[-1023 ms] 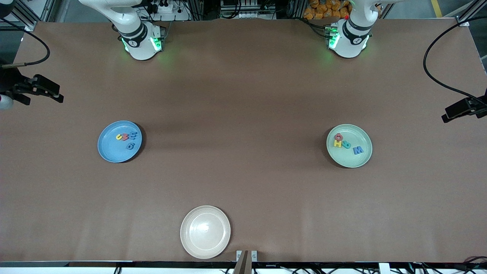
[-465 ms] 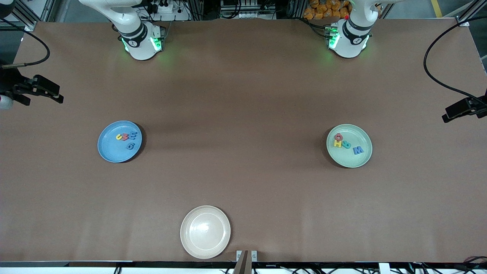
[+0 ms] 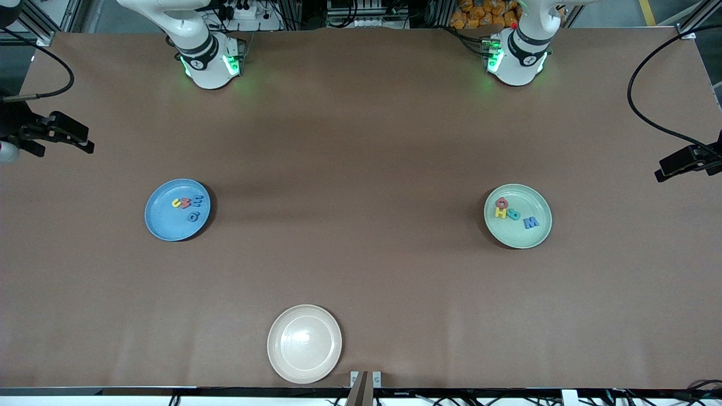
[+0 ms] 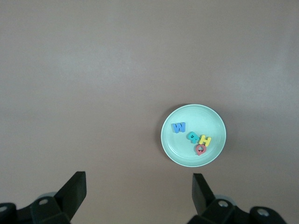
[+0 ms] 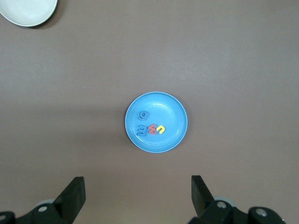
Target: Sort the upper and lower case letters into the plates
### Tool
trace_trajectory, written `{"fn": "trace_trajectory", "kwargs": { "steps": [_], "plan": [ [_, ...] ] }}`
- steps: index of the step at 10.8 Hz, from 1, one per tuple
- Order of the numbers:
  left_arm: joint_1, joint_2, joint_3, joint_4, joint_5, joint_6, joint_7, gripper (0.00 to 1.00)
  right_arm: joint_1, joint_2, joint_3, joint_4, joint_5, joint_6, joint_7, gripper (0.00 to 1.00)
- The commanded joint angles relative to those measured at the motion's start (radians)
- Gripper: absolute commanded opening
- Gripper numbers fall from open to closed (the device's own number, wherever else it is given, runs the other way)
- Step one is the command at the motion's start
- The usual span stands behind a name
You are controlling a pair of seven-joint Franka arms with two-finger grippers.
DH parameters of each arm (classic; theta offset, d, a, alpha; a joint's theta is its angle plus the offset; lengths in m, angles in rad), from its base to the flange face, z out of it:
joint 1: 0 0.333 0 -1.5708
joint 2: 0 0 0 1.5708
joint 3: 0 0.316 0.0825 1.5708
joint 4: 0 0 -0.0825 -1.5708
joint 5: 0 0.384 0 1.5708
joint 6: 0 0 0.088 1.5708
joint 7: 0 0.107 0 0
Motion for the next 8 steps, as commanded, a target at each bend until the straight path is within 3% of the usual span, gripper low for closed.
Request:
{"fn": "trace_trajectory", "kwargs": {
  "steps": [1, 8],
  "plan": [
    [0.0, 0.006, -0.001, 0.018, 0.025, -0.008, 0.022, 1.0, -0.006, 0.013, 0.007, 0.026, 0.011, -0.005, 0.006, 1.0],
    [0.003, 0.008, -0.001, 0.018, 0.023, -0.008, 0.022, 1.0, -0.009, 0.013, 0.007, 0.028, 0.028, -0.005, 0.01, 1.0]
  ]
}}
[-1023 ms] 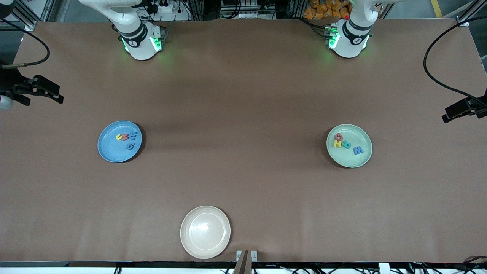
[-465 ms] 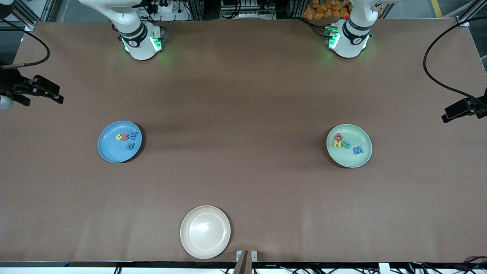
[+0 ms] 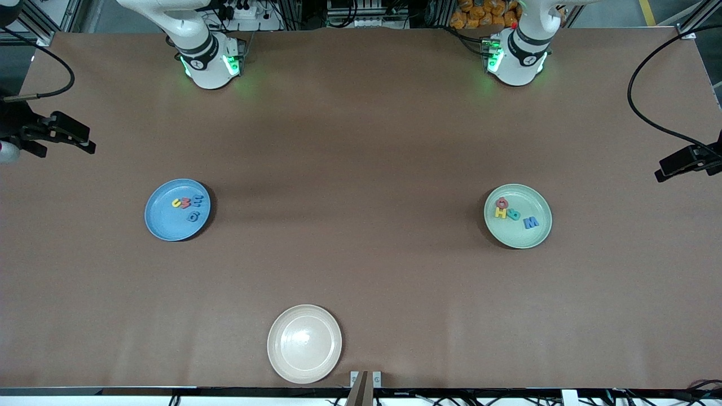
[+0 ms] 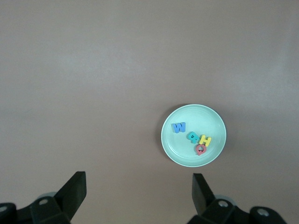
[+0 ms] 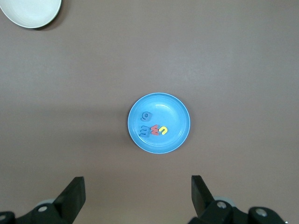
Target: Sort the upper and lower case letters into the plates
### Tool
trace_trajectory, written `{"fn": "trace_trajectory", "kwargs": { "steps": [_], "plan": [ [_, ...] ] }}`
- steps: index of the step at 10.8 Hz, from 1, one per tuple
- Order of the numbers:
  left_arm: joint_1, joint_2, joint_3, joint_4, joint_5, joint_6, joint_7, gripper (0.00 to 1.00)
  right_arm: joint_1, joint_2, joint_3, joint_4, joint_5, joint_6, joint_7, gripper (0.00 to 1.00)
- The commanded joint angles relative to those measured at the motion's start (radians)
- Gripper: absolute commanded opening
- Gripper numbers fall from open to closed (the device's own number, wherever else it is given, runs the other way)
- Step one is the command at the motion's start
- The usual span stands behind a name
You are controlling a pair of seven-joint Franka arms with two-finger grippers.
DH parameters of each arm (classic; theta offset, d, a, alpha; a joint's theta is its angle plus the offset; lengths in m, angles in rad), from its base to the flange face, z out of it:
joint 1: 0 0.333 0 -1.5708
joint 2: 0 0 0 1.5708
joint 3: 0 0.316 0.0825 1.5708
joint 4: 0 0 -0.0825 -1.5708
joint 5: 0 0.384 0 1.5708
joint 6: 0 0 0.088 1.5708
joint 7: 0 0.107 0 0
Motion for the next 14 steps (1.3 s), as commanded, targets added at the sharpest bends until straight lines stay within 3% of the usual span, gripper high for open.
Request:
{"fn": "trace_trajectory", "kwargs": {
  "steps": [1, 14],
  "plan": [
    [0.002, 0.008, -0.001, 0.018, 0.024, -0.008, 0.022, 1.0, -0.008, 0.012, 0.006, 0.025, 0.02, -0.007, 0.01, 1.0],
    [0.002, 0.006, -0.005, 0.018, 0.023, -0.008, 0.024, 1.0, -0.013, 0.017, 0.005, 0.027, 0.003, 0.005, 0.0, 1.0]
  ]
}}
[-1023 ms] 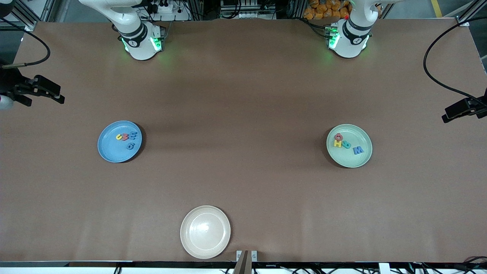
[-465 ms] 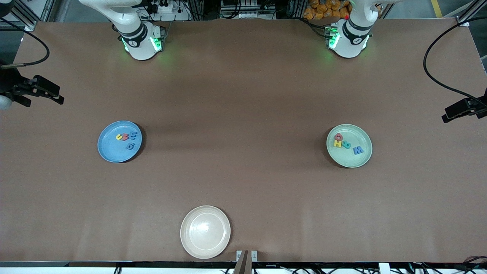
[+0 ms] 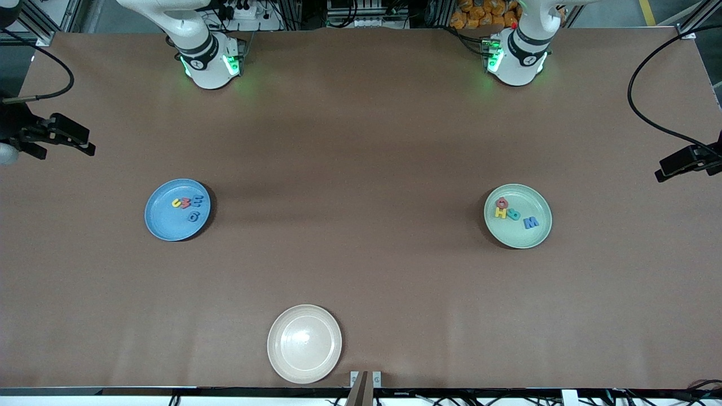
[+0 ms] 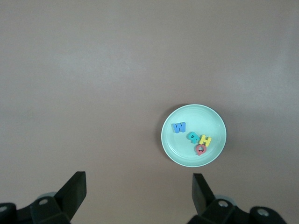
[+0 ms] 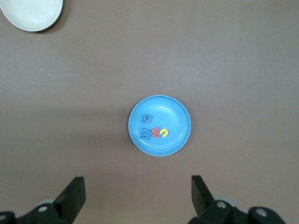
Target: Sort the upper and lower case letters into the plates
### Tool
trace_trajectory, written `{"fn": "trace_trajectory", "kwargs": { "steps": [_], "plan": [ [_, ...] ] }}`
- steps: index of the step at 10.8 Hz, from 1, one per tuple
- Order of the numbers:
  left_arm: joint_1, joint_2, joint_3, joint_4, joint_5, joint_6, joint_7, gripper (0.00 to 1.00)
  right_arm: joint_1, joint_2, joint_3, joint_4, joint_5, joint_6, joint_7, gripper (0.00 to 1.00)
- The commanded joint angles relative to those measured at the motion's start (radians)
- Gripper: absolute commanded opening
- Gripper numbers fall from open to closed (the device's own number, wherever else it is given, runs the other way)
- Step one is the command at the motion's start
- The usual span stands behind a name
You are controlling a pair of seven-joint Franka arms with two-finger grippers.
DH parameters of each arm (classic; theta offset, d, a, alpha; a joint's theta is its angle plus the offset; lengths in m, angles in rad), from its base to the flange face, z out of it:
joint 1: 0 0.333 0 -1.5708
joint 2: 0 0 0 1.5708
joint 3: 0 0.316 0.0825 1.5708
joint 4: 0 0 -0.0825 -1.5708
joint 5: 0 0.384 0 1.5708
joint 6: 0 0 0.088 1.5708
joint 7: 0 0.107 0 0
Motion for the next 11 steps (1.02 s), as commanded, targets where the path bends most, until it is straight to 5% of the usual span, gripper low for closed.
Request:
{"fn": "trace_trajectory", "kwargs": {
  "steps": [1, 11],
  "plan": [
    [-0.001, 0.006, -0.004, 0.018, 0.024, -0.008, 0.024, 1.0, -0.012, 0.013, 0.006, 0.023, 0.0, -0.005, 0.0, 1.0],
    [0.005, 0.006, -0.003, 0.017, 0.014, -0.008, 0.022, 1.0, -0.026, 0.013, 0.004, 0.025, -0.026, 0.009, -0.001, 1.0]
  ]
}}
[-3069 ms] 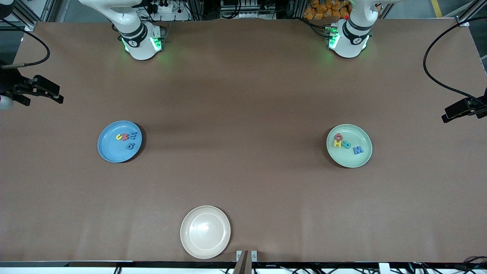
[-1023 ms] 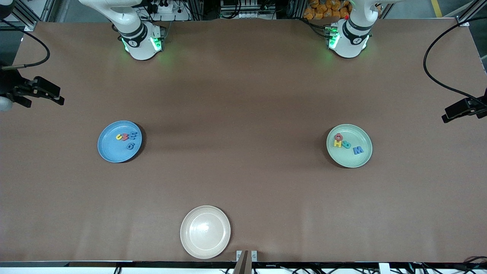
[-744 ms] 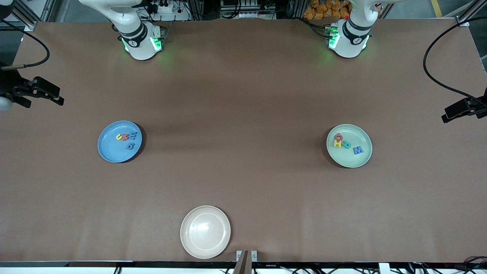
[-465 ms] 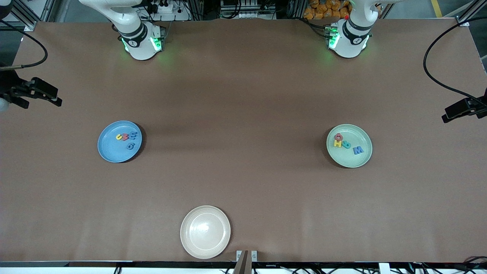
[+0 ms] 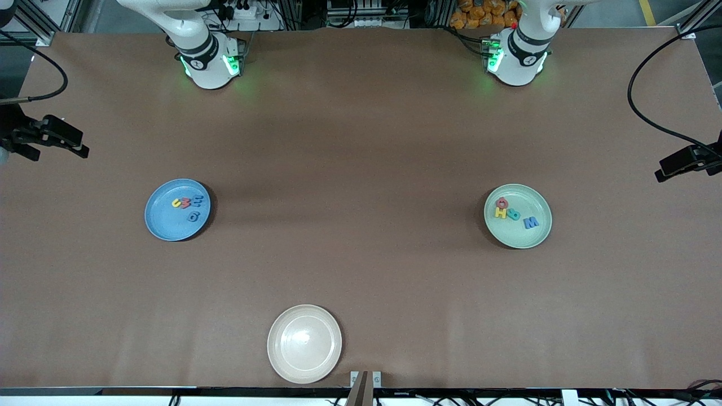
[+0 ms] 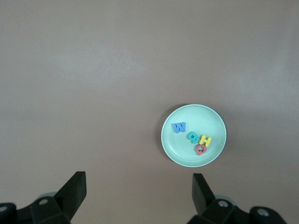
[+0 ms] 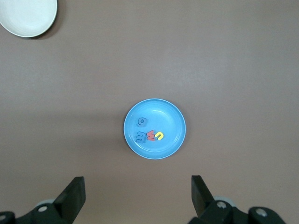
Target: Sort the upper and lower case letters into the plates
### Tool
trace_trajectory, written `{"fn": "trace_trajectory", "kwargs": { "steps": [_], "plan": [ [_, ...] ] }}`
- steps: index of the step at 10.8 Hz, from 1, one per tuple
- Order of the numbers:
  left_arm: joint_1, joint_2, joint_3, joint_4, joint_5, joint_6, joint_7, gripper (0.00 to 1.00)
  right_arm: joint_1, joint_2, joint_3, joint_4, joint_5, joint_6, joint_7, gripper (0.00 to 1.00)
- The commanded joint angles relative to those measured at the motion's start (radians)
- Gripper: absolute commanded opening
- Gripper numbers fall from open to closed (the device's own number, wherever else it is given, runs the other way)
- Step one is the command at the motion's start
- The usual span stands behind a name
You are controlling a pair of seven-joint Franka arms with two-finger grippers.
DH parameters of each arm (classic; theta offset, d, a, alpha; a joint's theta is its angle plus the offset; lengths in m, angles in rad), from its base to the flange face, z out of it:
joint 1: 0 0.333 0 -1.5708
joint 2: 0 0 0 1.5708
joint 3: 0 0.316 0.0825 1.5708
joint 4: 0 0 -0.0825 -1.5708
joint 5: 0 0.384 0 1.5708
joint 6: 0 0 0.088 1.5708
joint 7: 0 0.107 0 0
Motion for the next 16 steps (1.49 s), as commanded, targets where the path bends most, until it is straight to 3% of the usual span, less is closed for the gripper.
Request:
{"fn": "trace_trajectory", "kwargs": {
  "steps": [1, 8, 10, 16],
  "plan": [
    [0.003, 0.006, -0.004, 0.017, 0.011, -0.008, 0.022, 1.0, -0.012, 0.014, 0.009, 0.024, -0.015, -0.007, -0.001, 1.0],
    [0.009, 0.008, -0.006, 0.006, -0.037, -0.009, 0.027, 1.0, -0.012, 0.012, 0.009, 0.024, -0.015, -0.008, 0.007, 1.0],
    [-0.003, 0.008, -0.004, -0.006, -0.034, -0.011, 0.149, 1.0, -0.014, 0.012, 0.011, 0.024, -0.016, -0.008, 0.007, 1.0],
    [-0.014, 0.009, -0.004, -0.002, -0.037, -0.01, 0.125, 1.0, -0.011, 0.014, 0.011, 0.024, -0.015, -0.008, 0.008, 1.0]
  ]
}}
